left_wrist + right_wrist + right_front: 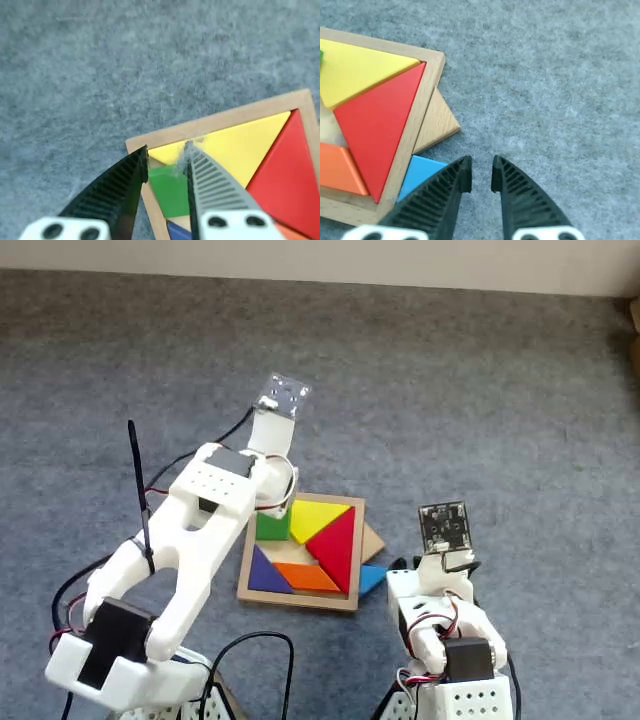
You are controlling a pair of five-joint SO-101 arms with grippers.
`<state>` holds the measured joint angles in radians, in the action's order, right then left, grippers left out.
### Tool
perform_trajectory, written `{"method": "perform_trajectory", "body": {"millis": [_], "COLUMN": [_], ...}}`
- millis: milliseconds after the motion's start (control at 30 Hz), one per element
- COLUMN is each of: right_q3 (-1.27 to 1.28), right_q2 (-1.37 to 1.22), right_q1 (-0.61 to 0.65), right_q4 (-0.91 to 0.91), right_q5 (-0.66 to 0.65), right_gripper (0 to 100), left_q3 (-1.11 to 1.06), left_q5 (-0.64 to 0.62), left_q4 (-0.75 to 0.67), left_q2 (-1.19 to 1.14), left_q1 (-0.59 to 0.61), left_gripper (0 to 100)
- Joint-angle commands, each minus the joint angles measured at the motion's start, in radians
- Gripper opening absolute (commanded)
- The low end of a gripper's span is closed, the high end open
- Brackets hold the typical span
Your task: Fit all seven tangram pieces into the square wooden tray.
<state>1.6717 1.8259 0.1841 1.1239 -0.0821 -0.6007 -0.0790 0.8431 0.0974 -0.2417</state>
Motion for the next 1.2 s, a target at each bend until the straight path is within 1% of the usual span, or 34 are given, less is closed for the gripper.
{"method": "perform_trajectory", "body": {"millis": [0,100,167,233,400,500,667,800,867,1000,1100,1167], "right_q3": [0.097,0.097,0.097,0.097,0.097,0.097,0.097,0.097,0.097,0.097,0.097,0.097], "right_q2": [0.010,0.010,0.010,0.010,0.010,0.010,0.010,0.010,0.010,0.010,0.010,0.010], "right_q1": [-0.012,-0.012,-0.012,-0.012,-0.012,-0.012,-0.012,-0.012,-0.012,-0.012,-0.012,-0.012], "right_q4": [-0.019,-0.018,-0.018,-0.018,-0.018,-0.018,-0.018,-0.018,-0.018,-0.018,-0.018,-0.018], "right_q5": [0.005,0.005,0.005,0.005,0.005,0.005,0.005,0.005,0.005,0.005,0.005,0.005], "right_gripper": [7.7,7.7,7.7,7.7,7.7,7.7,7.7,7.7,7.7,7.7,7.7,7.7], "left_q3": [-0.015,-0.021,-0.030,-0.041,-0.051,-0.024,0.025,0.031,0.035,0.024,-0.042,-0.099], "left_q5": [0.002,0.020,0.087,0.124,0.129,0.129,0.130,0.130,0.130,0.130,0.130,0.180], "left_q4": [-0.011,0.005,0.037,0.063,0.103,0.160,0.245,0.253,0.259,0.333,0.347,0.347], "left_q2": [0.013,0.013,0.013,0.013,0.013,0.015,0.015,0.024,0.065,0.197,0.280,0.317], "left_q1": [0.005,-0.028,-0.074,-0.124,-0.213,-0.237,-0.231,-0.219,-0.194,-0.154,-0.140,-0.131], "left_gripper": [14,14,14,13,4,3,3,3,3,3,3,3]}}
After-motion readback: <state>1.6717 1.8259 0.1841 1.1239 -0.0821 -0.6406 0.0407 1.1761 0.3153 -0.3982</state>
